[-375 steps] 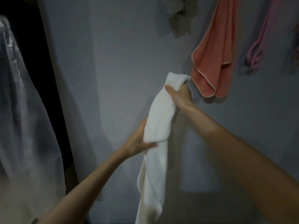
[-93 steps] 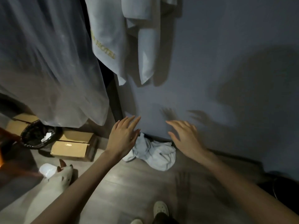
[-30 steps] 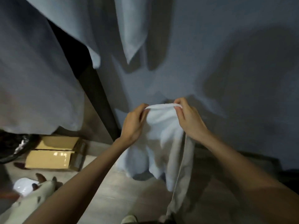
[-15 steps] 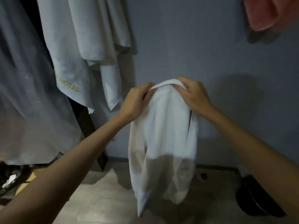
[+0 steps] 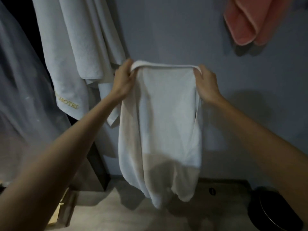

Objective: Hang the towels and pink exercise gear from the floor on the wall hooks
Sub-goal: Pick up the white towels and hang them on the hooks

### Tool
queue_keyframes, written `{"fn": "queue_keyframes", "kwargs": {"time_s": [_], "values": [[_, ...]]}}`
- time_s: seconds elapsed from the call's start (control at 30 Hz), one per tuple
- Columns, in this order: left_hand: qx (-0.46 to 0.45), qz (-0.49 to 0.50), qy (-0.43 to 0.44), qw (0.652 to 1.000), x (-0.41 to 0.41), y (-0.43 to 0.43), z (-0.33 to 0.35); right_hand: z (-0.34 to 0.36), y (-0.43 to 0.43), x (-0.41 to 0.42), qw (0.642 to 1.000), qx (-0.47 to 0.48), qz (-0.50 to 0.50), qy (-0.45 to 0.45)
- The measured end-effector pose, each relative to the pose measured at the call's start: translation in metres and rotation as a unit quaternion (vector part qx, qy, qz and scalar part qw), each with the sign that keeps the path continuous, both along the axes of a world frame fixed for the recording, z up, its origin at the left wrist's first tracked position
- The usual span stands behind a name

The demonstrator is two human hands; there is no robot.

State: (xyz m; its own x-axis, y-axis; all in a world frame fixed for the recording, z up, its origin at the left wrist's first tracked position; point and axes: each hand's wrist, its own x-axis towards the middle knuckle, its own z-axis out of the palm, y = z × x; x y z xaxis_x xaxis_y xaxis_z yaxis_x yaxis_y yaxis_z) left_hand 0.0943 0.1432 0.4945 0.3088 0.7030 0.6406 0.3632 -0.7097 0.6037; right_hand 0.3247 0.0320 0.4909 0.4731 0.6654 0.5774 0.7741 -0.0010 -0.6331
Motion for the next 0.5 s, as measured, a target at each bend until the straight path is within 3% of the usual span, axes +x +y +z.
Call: {"fn": "queue_keyframes", "kwargs": {"time_s": [0.13,0.2,0.27,0.3,0.33,0.43,0.5], "values": [[0.092,0.026,-0.071,0.993,0.015,-0.009,0.049,0.031,0.005,-0.011,0.99,0.137,0.002,0.009],[0.091,0.024,-0.026,0.995,0.023,-0.012,0.019,0.005,0.011,-0.018,0.991,0.128,-0.015,-0.037],[0.043,-0.022,0.205,0.977,0.023,-0.016,-0.036,-0.055,0.016,-0.021,0.984,-0.097,0.0,-0.147],[0.008,-0.032,0.316,0.948,0.016,-0.013,-0.06,-0.083,0.014,-0.022,0.955,-0.236,0.032,-0.174],[-0.016,-0.013,0.359,0.933,0.005,-0.009,-0.074,-0.101,0.009,-0.024,0.935,-0.302,0.055,-0.176],[-0.021,0.098,0.273,0.957,-0.031,0.016,-0.063,-0.092,0.009,-0.028,0.977,-0.191,0.006,-0.095],[0.031,0.092,0.232,0.968,-0.042,0.031,-0.04,-0.065,0.021,-0.032,0.984,-0.151,-0.022,-0.086]]}}
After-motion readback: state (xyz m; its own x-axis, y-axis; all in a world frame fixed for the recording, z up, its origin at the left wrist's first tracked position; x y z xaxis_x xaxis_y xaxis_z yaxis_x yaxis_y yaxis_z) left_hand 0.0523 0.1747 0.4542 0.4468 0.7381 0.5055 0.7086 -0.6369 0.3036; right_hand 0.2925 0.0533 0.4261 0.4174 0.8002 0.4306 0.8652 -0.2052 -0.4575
